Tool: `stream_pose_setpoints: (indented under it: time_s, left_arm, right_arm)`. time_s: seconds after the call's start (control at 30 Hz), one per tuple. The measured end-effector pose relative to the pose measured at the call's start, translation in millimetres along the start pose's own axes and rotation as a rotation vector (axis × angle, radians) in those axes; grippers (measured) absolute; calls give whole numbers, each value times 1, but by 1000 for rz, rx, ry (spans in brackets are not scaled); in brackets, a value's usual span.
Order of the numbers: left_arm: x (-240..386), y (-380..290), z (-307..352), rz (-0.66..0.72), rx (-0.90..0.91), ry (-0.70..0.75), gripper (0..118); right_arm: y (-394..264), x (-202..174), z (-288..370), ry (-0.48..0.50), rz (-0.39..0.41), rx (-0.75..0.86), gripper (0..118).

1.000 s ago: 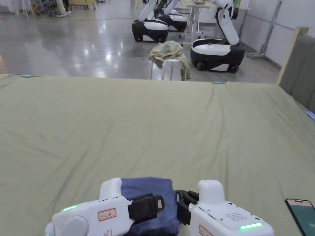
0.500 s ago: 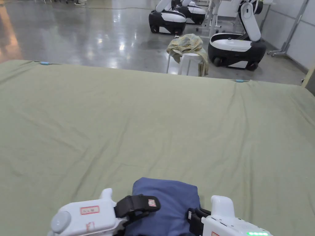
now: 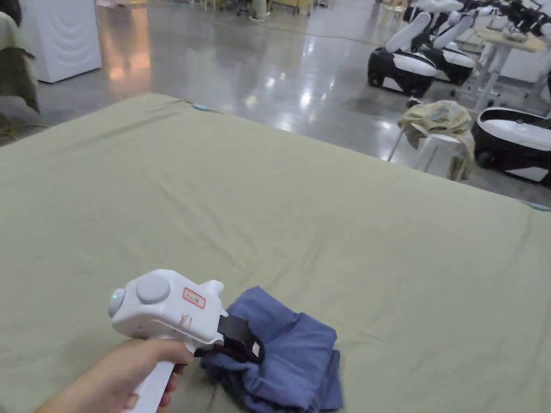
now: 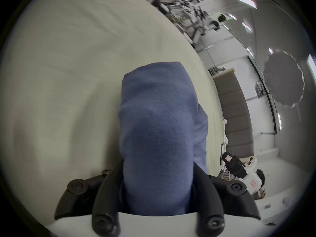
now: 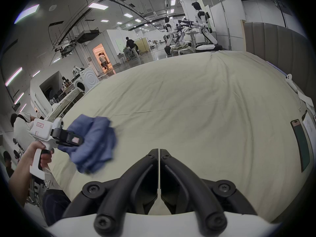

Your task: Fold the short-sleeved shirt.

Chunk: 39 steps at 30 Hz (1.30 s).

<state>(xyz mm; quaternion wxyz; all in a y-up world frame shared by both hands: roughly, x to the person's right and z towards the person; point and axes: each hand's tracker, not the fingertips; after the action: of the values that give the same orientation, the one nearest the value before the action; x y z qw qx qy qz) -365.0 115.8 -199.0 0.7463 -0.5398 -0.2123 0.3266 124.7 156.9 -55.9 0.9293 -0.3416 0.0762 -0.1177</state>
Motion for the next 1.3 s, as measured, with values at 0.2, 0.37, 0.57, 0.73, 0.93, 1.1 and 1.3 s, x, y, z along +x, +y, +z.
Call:
stream_pose_setpoints:
  time_s: [0.2, 0.37, 0.57, 0.73, 0.93, 1.1, 1.3]
  left_arm:
    - [-122, 38, 153, 148, 161, 219, 27]
    - [-170, 24, 209, 250, 210, 244, 51]
    - [-127, 3, 262, 238, 354, 250, 84]
    - [-15, -27, 297, -81, 572, 493, 84]
    - [126, -65, 228, -367, 822, 392, 84]
    - [258, -109, 147, -572, 996, 353, 34]
    - [354, -148, 99, -746, 1161, 306, 10]
  right_arm:
    - [-5, -26, -13, 9, 29, -14, 2]
    - [-10, -49, -25, 40, 45, -51, 2]
    - [-4, -72, -20, 83, 83, -62, 2]
    - [13, -68, 4, 101, 97, -2, 3]
    - [77, -31, 80, 3, 134, 267, 3]
    - [126, -9, 155, -91, 210, 509, 3]
    - [156, 5, 189, -167, 302, 619, 3]
